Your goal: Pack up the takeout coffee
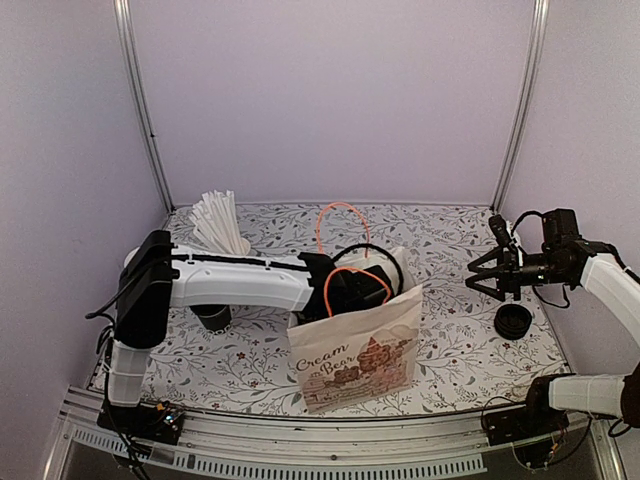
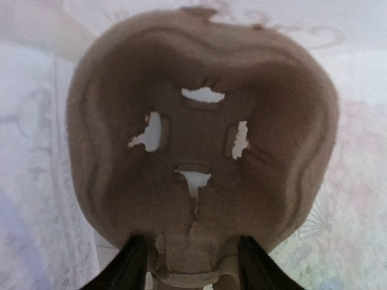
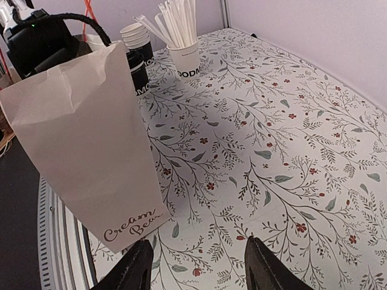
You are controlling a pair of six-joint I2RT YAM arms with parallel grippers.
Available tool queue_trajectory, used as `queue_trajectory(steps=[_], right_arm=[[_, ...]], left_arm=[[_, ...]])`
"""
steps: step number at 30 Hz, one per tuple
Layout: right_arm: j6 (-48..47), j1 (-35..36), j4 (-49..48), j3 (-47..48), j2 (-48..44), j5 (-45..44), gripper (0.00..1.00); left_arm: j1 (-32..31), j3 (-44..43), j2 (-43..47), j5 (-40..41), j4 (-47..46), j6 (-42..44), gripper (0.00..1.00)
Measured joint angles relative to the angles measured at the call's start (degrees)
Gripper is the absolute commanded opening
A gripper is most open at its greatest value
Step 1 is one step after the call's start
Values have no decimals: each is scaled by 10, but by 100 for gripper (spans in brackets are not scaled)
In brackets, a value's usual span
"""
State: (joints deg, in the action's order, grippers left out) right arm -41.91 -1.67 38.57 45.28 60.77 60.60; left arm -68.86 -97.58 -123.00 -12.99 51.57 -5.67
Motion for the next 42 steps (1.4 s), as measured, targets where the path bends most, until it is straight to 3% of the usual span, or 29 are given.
queue_trajectory(steps=[19, 27, 35, 42], right_arm=[[-7, 0, 9, 0, 0, 7, 55], [-9, 0, 10, 0, 0, 12, 55], [-12, 0, 13, 0, 0, 14, 54], [-13, 0, 13, 0, 0, 16, 54]], left_arm=[[-1, -201, 30, 37, 111, -15, 65], [-1, -285, 94, 44, 103, -24, 64], [-1, -282, 209, 73, 66, -48, 62], [5, -137, 318, 130, 62, -103, 62]])
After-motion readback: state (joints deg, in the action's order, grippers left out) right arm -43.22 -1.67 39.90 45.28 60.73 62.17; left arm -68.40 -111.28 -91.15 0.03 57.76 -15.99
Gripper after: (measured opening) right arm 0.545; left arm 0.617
